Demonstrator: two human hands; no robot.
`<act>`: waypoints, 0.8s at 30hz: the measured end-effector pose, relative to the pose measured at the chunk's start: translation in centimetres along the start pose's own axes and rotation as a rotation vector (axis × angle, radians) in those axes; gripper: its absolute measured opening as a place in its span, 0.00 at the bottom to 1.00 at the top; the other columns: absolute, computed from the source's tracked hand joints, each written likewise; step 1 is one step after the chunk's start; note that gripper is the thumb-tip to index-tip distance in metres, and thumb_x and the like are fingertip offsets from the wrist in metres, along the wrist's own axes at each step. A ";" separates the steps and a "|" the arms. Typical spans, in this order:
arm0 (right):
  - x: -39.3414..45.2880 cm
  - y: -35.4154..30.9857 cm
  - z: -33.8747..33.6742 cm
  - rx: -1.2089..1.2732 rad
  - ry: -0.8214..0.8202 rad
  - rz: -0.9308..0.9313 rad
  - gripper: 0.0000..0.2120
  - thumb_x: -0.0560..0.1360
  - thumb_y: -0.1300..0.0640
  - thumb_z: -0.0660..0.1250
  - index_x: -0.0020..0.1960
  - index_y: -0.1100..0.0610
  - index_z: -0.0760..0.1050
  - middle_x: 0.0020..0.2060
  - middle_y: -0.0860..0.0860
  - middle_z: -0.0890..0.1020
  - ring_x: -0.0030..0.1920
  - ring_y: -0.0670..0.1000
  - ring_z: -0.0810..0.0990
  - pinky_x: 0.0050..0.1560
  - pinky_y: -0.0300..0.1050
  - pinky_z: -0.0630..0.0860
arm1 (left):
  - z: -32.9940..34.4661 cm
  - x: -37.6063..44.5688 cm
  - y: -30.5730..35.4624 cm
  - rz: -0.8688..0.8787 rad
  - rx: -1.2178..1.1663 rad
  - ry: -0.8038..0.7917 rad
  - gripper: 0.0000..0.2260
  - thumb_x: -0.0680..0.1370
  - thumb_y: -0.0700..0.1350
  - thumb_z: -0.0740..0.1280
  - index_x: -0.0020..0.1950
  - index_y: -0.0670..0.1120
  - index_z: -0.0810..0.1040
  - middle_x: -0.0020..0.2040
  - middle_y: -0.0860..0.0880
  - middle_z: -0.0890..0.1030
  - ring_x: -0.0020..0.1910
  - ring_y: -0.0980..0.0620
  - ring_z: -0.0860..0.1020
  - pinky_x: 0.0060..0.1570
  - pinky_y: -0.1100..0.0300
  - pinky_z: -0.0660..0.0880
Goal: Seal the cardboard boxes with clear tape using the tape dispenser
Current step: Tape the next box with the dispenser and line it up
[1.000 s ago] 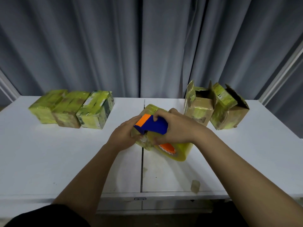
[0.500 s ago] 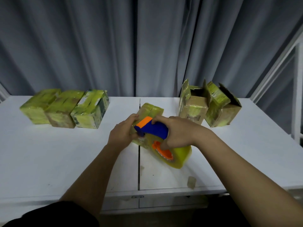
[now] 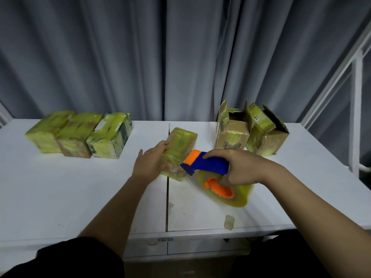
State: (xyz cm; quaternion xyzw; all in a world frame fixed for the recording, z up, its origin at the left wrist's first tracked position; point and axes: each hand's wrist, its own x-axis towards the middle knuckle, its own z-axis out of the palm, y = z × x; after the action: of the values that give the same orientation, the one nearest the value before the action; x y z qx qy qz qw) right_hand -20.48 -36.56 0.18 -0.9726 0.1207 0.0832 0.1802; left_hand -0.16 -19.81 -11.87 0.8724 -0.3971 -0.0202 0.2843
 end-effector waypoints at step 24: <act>-0.4 -0.6 2.2 0.076 0.108 -0.052 0.33 0.69 0.47 0.73 0.70 0.39 0.63 0.56 0.47 0.71 0.51 0.49 0.72 0.46 0.39 0.70 | 1.6 -0.8 1.1 0.140 0.074 0.227 0.39 0.58 0.62 0.76 0.62 0.40 0.74 0.53 0.43 0.78 0.51 0.44 0.76 0.48 0.59 0.70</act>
State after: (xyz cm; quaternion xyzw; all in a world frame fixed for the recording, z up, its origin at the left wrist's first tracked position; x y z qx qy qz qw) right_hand -20.96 -35.09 -1.56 -0.9710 0.1081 0.0211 0.2122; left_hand -1.82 -20.59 -12.78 0.8491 -0.4227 0.1132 0.2958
